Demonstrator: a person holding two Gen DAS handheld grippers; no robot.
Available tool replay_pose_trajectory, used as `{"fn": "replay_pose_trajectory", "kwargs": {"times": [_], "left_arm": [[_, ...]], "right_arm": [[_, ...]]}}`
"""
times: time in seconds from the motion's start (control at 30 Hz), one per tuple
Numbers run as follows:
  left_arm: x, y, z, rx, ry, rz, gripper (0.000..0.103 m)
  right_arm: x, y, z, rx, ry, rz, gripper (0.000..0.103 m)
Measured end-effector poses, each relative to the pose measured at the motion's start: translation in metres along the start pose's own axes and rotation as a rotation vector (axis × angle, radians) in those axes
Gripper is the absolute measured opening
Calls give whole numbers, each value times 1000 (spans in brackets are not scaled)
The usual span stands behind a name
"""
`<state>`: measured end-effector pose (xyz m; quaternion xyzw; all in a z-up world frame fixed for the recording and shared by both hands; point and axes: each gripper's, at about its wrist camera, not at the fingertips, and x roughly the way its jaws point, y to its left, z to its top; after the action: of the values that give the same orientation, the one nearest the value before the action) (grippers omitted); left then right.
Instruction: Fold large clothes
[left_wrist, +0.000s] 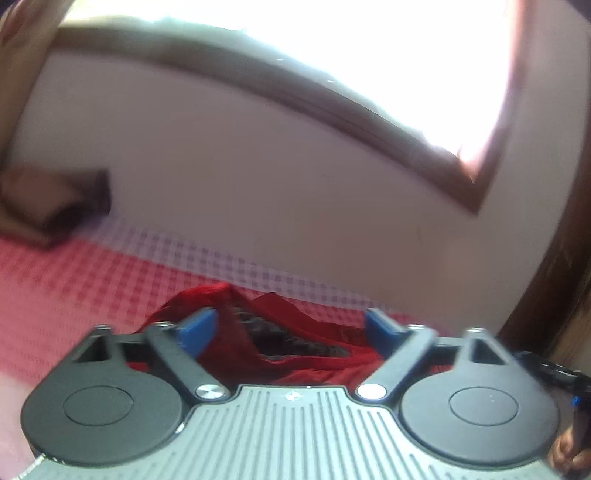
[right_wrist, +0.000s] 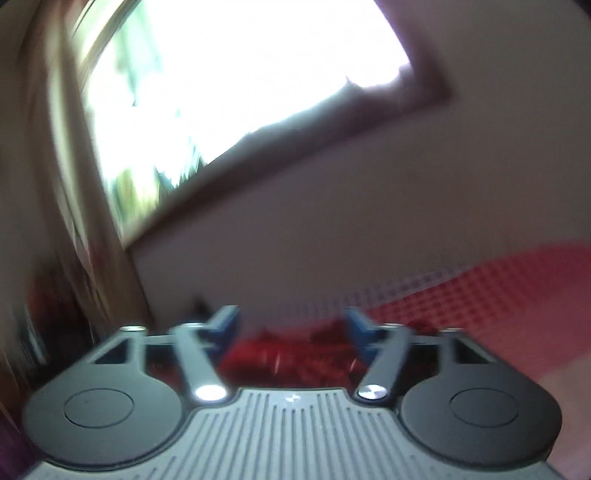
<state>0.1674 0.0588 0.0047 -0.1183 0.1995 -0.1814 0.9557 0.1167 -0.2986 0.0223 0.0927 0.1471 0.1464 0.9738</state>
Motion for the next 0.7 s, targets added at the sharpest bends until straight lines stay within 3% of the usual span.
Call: {"fn": "replay_pose_trajectory", "kwargs": {"times": [0.07,0.17,0.3,0.43,0.53,0.7], "left_arm": [[13,-20,-3,97,8,26,73],[36,-35,-7,181,11,53,73],[74,-31,-5,227,-1,112,79],[109,-19,-11,258,71,187,79],[126,-3,-28,240,133,194,79],[131,8,-40,206,121,215,81]], "right_arm": [[22,20,-7,-106,59,-8,39],[40,47,-13,-279,127,-35,38],[66,42,-13,-385,162,-88,33],[84,28,-17,-372,222,-110,33],[89,13,-26,-301,240,-103,32],[102,5,-39,-215,238,-97,31]]}}
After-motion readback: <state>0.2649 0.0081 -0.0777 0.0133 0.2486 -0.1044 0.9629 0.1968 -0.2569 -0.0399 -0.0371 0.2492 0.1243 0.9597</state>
